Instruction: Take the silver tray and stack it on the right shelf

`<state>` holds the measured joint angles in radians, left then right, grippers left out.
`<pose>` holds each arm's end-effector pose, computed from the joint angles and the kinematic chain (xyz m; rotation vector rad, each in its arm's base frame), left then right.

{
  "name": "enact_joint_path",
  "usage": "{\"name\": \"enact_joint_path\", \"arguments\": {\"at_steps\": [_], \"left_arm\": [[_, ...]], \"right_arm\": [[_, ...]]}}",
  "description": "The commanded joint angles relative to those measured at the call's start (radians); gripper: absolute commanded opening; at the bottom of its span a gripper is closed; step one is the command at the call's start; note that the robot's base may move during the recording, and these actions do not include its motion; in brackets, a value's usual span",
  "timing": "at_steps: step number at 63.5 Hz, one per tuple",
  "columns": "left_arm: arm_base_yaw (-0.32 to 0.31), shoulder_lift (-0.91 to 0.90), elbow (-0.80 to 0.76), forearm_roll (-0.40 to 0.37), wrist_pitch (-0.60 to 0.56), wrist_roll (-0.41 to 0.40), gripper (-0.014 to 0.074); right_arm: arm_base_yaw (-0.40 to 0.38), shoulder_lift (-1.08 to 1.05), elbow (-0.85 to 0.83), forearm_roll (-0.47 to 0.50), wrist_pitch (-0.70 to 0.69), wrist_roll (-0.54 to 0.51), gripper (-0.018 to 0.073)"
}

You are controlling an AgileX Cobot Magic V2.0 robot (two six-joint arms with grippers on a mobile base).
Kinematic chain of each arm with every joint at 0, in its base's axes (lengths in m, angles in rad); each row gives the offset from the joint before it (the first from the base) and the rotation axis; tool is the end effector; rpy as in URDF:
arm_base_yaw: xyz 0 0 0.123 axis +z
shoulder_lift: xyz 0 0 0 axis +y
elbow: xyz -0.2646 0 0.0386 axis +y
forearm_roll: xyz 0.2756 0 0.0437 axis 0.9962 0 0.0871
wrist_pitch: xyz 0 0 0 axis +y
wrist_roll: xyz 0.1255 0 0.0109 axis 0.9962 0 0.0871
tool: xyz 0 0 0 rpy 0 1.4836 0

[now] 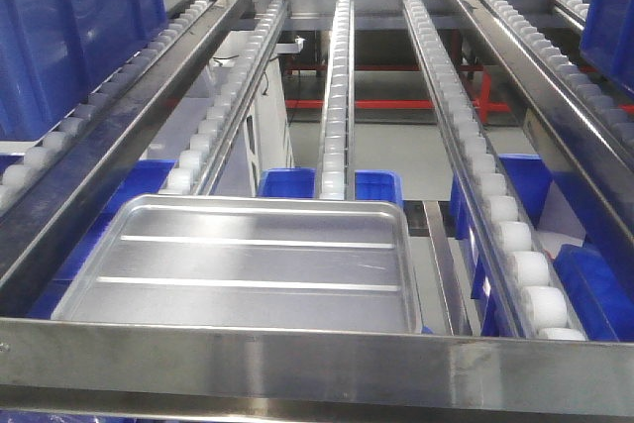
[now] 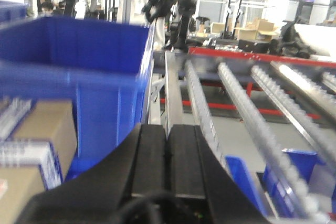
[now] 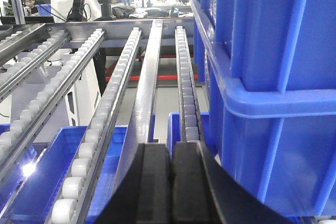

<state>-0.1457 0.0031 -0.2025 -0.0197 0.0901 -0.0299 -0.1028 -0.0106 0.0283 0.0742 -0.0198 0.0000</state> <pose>0.1193 -0.0177 0.2844 0.0676 1.3745 -0.1647 0.1361 -0.0142 0.2088 0.1321 1.4757 -0.0243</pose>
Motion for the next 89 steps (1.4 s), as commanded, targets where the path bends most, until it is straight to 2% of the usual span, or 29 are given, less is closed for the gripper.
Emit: {"name": "enact_joint_path", "arguments": {"at_steps": [1, 10, 17, 20, 27, 30, 33, 39, 43, 53, 61, 68, 72, 75, 83, 89], "left_arm": [[-0.01, 0.08, -0.184, -0.006, 0.111, 0.001, -0.01], [-0.01, 0.264, -0.415, -0.088, 0.278, 0.001, -0.0089], [-0.014, 0.418, -0.533, -0.146, 0.392, 0.022, -0.0089], [-0.025, 0.485, -0.569, -0.162, 0.445, 0.066, -0.0089], [-0.057, 0.605, -0.619, -0.237, 0.537, 0.226, -0.008], [-0.077, 0.65, -0.63, -0.274, 0.563, 0.271, -0.0041], [-0.096, 0.687, -0.633, -0.299, 0.576, 0.303, 0.0033], [-0.154, 0.755, -0.634, -0.311, 0.587, 0.311, 0.0206], [-0.208, 0.796, -0.634, -0.311, 0.58, 0.311, 0.0279], [-0.374, 0.914, -0.636, -0.309, 0.579, 0.311, 0.0288], [-0.439, 1.011, -0.641, -0.33, 0.583, 0.311, 0.0288], [-0.435, 1.085, -0.664, -0.383, 0.579, 0.311, 0.0288], [-0.435, 1.117, -0.675, -0.393, 0.548, 0.311, 0.0288], [-0.435, 1.146, -0.682, -0.414, 0.54, 0.307, 0.0288], [-0.435, 1.23, -0.731, -0.385, 0.587, 0.213, 0.0288], [-0.435, 1.286, -0.762, -0.31, 0.611, 0.138, 0.0288]], "right_arm": [[-0.003, -0.02, -0.019, -0.002, -0.1, 0.0, 0.0057], [-0.003, -0.02, -0.019, -0.002, -0.096, 0.0, 0.0057], [-0.003, -0.02, -0.019, -0.002, -0.09, 0.0, 0.0057], [-0.003, -0.02, -0.019, -0.002, -0.086, 0.0, 0.0057], [-0.003, -0.02, -0.019, -0.002, -0.083, 0.0, 0.0057], [-0.003, -0.02, -0.019, -0.002, -0.083, 0.0, 0.0057], [-0.003, -0.02, -0.019, -0.002, -0.083, 0.0, 0.0057], [-0.003, -0.02, -0.019, -0.002, -0.083, 0.0, 0.0057], [-0.003, -0.02, -0.019, -0.002, -0.084, 0.027, 0.0057], [-0.003, -0.02, -0.074, -0.002, -0.075, 0.103, 0.0057], [0.012, 0.017, -0.213, -0.002, 0.02, 0.128, 0.0059], [0.098, 0.113, -0.356, -0.002, 0.145, 0.135, 0.0064], [0.164, 0.186, -0.427, 0.002, 0.199, 0.135, 0.0108], [0.224, 0.241, -0.476, 0.02, 0.233, 0.135, 0.0179], [0.429, 0.411, -0.581, 0.041, 0.311, 0.135, 0.0486], [0.56, 0.529, -0.598, 0.041, 0.305, 0.135, 0.0585]]}}
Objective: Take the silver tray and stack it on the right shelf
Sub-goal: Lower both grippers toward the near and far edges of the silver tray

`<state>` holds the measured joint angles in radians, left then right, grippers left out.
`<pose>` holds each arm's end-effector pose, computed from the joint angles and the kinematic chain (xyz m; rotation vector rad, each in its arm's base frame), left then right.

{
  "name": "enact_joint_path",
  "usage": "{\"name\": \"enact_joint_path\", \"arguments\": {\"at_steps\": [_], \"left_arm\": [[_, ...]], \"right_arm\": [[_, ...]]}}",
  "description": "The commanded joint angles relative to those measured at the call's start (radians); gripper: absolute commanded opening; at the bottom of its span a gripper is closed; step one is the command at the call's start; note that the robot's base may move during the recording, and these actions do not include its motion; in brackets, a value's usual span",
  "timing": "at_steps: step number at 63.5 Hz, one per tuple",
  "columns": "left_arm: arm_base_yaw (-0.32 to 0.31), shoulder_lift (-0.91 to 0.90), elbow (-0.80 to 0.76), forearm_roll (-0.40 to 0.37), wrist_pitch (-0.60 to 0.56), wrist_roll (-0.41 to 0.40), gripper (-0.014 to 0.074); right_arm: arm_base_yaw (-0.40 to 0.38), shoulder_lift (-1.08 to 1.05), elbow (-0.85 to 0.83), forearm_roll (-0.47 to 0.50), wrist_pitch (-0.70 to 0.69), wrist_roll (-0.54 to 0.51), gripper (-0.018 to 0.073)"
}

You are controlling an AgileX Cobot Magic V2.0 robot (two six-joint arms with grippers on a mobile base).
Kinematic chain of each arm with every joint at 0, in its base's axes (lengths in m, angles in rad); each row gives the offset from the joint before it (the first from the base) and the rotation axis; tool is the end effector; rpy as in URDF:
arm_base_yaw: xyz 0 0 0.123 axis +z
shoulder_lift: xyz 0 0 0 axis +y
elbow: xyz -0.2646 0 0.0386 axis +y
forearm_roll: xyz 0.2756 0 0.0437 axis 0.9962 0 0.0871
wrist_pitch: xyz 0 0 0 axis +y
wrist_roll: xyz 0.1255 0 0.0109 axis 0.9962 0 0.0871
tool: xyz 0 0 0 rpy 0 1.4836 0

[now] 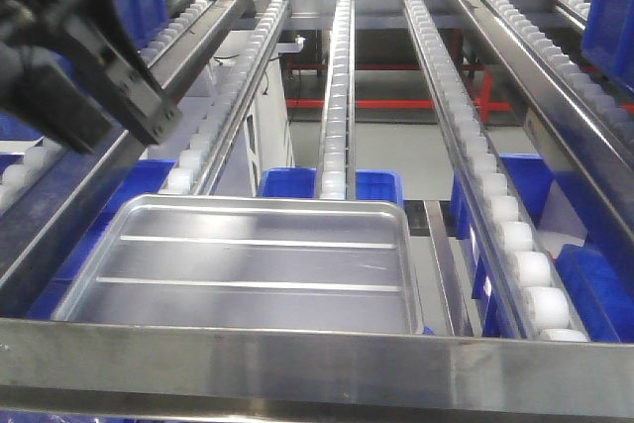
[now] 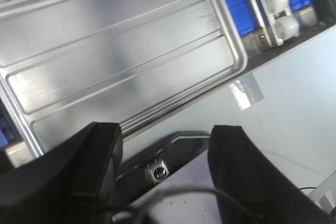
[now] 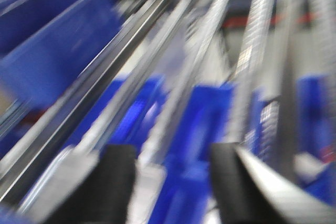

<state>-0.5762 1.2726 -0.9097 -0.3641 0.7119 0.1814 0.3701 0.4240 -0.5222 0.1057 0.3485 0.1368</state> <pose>0.2382 -0.1897 0.2303 0.7033 2.4843 -0.5594 0.1559 0.0653 0.3173 -0.1443 1.7498 0.4759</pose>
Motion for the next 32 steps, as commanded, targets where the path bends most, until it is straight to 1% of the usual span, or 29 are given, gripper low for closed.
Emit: {"name": "enact_joint_path", "arguments": {"at_steps": [1, 3, 4, 6, 10, 12, 14, 24, 25, 27, 32], "left_arm": [[-0.005, 0.022, -0.062, 0.05, -0.01, -0.088, 0.0288], [-0.005, 0.036, -0.071, 0.093, -0.008, -0.14, 0.0288], [-0.005, 0.042, -0.074, 0.123, -0.005, -0.159, 0.0288], [-0.005, 0.053, -0.084, 0.178, 0.003, -0.223, 0.0288], [-0.005, 0.07, -0.098, 0.286, 0.019, -0.315, 0.0288], [-0.005, 0.079, -0.103, 0.317, 0.024, -0.353, 0.0288], [-0.005, 0.088, -0.104, 0.332, 0.024, -0.369, 0.0288], [-0.005, 0.135, -0.104, 0.352, 0.022, -0.376, 0.0288], [-0.005, 0.142, -0.104, 0.364, 0.022, -0.382, 0.0288], [-0.005, 0.149, -0.104, 0.37, 0.022, -0.409, 0.0288], [-0.005, 0.173, -0.104, 0.432, 0.022, -0.488, 0.0288]], "right_arm": [[0.104, 0.108, -0.048, 0.01, -0.07, -0.001, 0.0588], [0.15, 0.15, -0.045, 0.009, -0.096, -0.001, 0.0587], [0.161, 0.165, -0.045, 0.009, -0.106, -0.001, 0.0587], [0.185, 0.205, -0.051, 0.01, -0.124, 0.006, 0.0585], [0.207, 0.287, -0.08, 0.035, -0.11, 0.041, 0.0585], [0.211, 0.329, -0.101, 0.043, -0.082, 0.055, 0.0585], [0.211, 0.361, -0.126, 0.044, -0.042, 0.066, 0.0585], [0.209, 0.593, -0.267, 0.038, 0.172, 0.067, 0.0581], [0.209, 0.62, -0.287, 0.038, 0.192, 0.067, 0.0581], [0.209, 0.658, -0.312, 0.037, 0.216, 0.067, 0.0581], [0.209, 0.773, -0.388, 0.037, 0.27, 0.088, 0.0581]]}}
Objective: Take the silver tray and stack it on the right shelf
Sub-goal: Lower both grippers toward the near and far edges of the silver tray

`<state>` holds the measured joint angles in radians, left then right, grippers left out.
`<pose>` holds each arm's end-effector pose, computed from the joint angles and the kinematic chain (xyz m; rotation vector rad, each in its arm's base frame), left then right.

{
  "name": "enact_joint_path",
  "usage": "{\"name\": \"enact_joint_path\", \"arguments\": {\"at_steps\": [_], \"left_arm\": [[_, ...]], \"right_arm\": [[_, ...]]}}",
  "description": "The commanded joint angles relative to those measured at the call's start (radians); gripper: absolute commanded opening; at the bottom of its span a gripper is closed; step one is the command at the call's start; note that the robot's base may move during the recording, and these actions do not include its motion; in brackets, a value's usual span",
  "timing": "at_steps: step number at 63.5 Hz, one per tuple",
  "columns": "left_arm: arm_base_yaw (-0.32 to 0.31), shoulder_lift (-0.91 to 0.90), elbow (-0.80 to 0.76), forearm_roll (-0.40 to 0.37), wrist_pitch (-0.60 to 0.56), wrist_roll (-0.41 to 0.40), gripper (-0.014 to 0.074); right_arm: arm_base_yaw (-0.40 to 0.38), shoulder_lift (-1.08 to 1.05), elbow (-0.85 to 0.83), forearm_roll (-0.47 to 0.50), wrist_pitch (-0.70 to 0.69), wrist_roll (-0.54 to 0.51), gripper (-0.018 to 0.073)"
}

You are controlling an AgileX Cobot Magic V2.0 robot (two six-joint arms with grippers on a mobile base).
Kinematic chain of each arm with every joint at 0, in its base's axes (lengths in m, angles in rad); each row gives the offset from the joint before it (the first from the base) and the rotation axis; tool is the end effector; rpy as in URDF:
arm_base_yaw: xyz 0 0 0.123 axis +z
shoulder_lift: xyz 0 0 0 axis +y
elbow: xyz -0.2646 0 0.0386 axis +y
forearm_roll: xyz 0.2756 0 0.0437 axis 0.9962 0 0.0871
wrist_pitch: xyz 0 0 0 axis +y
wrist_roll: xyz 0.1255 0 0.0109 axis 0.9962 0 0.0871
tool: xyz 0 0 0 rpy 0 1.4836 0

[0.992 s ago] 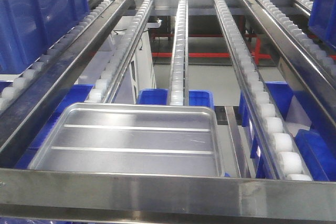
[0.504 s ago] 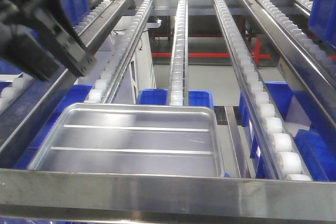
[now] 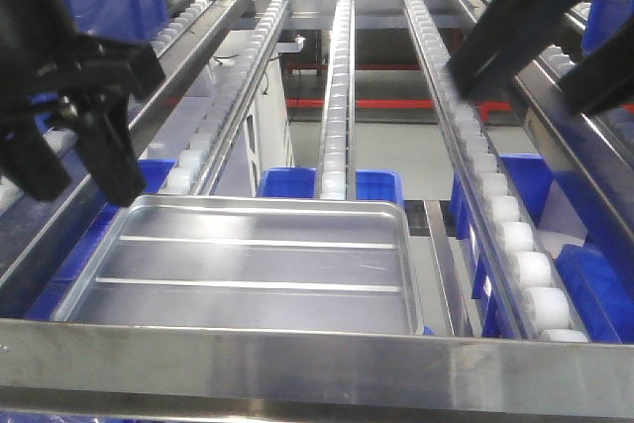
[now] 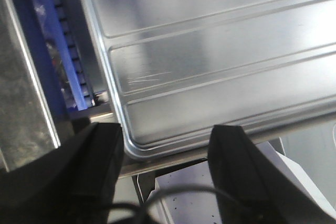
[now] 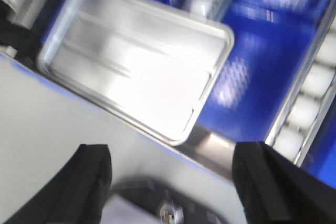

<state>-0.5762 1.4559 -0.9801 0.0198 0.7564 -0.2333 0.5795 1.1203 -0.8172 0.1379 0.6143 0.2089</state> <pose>0.2734 -0.1756 0.1882 0.4822 2.6931 -0.2119 0.2294 0.1621 0.2451 -0.3534 2.4314 0.5059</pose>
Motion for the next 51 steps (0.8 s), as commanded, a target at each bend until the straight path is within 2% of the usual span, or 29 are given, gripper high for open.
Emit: {"name": "enact_joint_path", "arguments": {"at_steps": [1, 10, 17, 23, 33, 51], "left_arm": [[-0.005, -0.008, -0.033, 0.062, -0.023, -0.084, 0.0288], [-0.005, 0.017, -0.035, 0.106, -0.026, -0.121, 0.0288], [0.008, 0.021, -0.035, 0.097, -0.045, -0.141, 0.0288], [0.031, 0.022, -0.035, 0.088, -0.069, -0.141, 0.0288], [0.071, 0.034, -0.037, 0.076, -0.087, -0.141, 0.0288], [0.072, 0.098, -0.04, 0.075, -0.104, -0.13, 0.0287]], "right_arm": [[0.0, 0.094, -0.105, 0.002, 0.012, 0.024, 0.0581], [0.0, 0.24, -0.211, -0.068, 0.071, 0.149, 0.0581], [0.0, 0.328, -0.258, -0.188, 0.092, 0.314, 0.0581], [0.001, 0.383, -0.277, -0.255, 0.091, 0.404, 0.0581], [0.001, 0.44, -0.282, -0.26, 0.059, 0.414, 0.058], [0.001, 0.515, -0.282, -0.261, 0.019, 0.414, 0.058]]}}
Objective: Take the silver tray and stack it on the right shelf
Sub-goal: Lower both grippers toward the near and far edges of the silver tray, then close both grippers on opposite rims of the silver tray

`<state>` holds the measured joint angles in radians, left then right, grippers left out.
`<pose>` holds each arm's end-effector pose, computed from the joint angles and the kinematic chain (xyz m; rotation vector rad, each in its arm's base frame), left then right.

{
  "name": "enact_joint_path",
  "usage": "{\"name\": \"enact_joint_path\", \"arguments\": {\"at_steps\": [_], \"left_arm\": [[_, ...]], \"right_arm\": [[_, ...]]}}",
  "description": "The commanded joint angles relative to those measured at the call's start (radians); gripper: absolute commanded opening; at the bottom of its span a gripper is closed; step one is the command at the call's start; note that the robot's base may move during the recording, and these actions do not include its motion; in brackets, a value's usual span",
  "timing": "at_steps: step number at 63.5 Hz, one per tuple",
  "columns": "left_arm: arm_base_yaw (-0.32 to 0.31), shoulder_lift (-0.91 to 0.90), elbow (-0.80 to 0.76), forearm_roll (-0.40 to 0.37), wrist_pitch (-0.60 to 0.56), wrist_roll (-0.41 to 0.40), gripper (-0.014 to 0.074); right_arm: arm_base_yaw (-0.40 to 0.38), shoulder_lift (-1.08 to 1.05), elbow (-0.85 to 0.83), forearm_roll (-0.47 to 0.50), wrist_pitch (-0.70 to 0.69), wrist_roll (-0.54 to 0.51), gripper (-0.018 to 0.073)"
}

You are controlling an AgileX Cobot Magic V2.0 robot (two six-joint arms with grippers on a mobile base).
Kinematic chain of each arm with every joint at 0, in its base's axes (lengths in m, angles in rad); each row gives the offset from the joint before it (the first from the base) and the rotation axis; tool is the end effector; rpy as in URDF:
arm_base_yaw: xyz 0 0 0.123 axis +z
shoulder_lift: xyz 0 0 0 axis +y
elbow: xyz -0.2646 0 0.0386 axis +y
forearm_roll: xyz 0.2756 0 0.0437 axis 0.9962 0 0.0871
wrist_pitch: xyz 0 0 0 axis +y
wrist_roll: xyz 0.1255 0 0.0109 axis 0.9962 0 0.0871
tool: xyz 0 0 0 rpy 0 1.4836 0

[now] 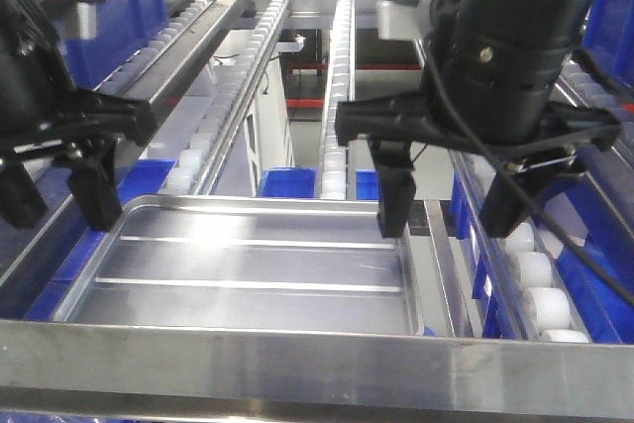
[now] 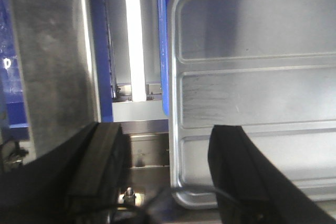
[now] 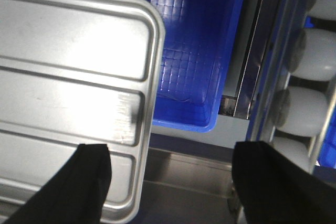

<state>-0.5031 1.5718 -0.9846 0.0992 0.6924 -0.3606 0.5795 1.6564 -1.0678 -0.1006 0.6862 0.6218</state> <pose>0.3010 -0.1565 0.1545 0.2852 2.7487 -0.1235 0.3071 0.1914 0.1502 -0.0322 2.7737 0.2137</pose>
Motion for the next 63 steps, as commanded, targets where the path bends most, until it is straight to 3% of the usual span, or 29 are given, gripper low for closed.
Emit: {"name": "enact_joint_path", "arguments": {"at_steps": [1, 33, 53, 63], "left_arm": [[-0.002, -0.016, -0.035, -0.004, -0.039, -0.003, 0.0287], [-0.002, 0.062, -0.035, -0.006, -0.082, -0.003, 0.0287], [-0.002, 0.062, -0.035, -0.01, -0.128, -0.003, 0.0287], [-0.002, 0.062, -0.035, -0.01, -0.109, -0.003, 0.0287]], "right_arm": [[0.001, -0.017, -0.031, -0.022, -0.057, 0.001, 0.058], [0.001, 0.066, -0.032, -0.024, -0.094, 0.0, 0.0577], [0.001, 0.088, -0.032, -0.024, -0.104, 0.0, 0.0414], [0.001, 0.088, -0.032, -0.024, -0.104, 0.0, 0.0393]]}}
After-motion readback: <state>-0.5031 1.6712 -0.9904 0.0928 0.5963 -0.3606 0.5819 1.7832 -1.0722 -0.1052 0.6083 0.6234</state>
